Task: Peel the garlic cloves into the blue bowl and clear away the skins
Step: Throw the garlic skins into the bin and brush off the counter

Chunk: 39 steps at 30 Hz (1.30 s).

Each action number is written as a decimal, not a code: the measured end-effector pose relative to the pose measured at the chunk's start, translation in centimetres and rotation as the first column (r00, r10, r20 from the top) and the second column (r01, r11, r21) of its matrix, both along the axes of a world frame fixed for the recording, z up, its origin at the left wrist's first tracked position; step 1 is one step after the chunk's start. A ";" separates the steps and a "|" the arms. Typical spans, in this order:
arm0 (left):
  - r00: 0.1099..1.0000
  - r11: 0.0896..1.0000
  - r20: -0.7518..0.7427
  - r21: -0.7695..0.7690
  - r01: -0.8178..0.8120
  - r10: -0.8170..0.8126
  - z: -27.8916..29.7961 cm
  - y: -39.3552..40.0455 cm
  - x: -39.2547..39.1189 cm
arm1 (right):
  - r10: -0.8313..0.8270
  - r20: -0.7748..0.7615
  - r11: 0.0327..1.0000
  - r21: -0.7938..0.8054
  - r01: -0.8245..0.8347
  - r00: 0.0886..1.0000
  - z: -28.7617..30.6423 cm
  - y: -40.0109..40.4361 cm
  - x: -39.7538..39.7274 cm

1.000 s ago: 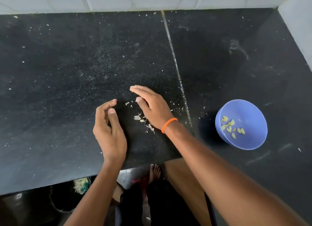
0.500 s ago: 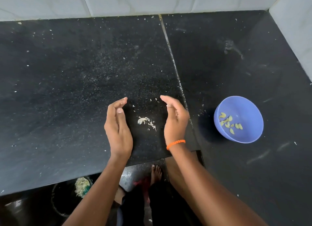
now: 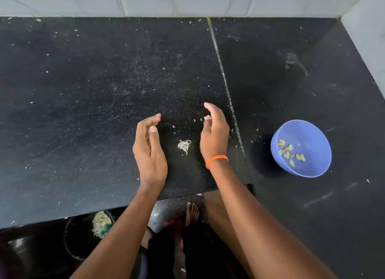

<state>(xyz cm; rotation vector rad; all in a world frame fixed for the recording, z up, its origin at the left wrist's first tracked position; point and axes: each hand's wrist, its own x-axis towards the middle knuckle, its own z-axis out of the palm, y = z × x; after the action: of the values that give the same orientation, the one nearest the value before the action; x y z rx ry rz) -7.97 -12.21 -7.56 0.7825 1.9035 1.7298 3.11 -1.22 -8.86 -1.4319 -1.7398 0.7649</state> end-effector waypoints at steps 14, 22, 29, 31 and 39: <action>1.000 1.000 -0.018 -0.008 0.026 -0.026 -0.2 -0.2 0.2 | 0.606 0.472 0.727 -0.003 -0.686 0.640 1.0 -1.0 -0.8; 0.999 0.998 -0.018 -0.033 0.046 -0.046 0.0 -0.3 0.8 | 0.599 0.439 0.746 -0.001 -0.666 0.670 1.0 -4.0 4.3; 0.991 0.991 -0.066 -0.084 0.109 -0.114 -0.5 -0.7 0.6 | 0.279 0.454 0.953 -0.020 -0.303 0.846 1.0 -6.9 2.4; 0.991 0.991 -0.075 -0.085 0.106 -0.112 -0.7 -0.8 0.6 | 0.301 0.462 0.945 -0.029 -0.324 0.834 1.0 -8.3 1.7; 0.991 0.991 -0.081 -0.091 0.099 -0.107 -0.8 -1.0 0.5 | 0.504 0.515 0.838 -0.099 -0.536 0.693 2.1 -5.9 2.4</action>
<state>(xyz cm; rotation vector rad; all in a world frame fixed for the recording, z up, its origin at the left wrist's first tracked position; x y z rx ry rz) -7.44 -13.22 -8.38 0.9188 1.9445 1.5640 5.48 -7.16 -6.76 -1.1642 -2.6516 0.6191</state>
